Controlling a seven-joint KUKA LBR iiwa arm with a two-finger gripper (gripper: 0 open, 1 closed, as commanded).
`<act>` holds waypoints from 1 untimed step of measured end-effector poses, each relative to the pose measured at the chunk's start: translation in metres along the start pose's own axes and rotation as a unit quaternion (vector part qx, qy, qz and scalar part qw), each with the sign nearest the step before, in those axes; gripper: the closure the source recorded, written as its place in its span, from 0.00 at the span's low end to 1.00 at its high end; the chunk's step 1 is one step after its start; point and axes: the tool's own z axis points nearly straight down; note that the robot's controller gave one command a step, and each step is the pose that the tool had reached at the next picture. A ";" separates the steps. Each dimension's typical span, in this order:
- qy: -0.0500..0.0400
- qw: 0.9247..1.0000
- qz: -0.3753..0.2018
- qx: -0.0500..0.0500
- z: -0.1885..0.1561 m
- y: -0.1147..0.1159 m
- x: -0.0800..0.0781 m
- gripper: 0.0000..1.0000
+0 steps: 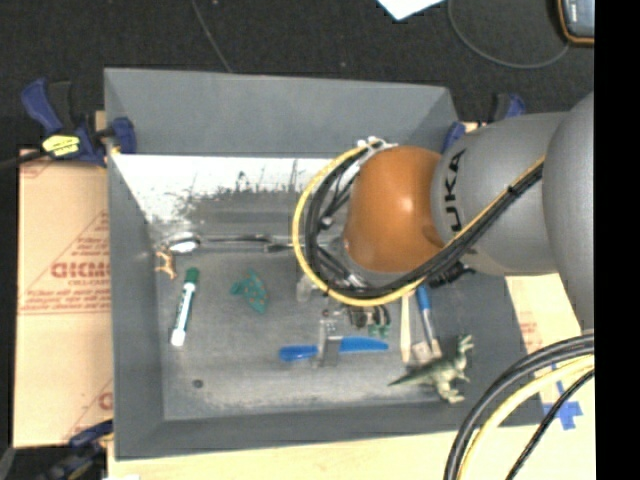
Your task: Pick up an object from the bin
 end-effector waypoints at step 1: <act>-0.004 1.000 0.001 0.000 -0.005 0.000 -0.002 0.00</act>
Offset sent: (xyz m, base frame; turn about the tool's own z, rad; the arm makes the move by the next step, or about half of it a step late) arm 0.0106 -0.0686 -0.0574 -0.0906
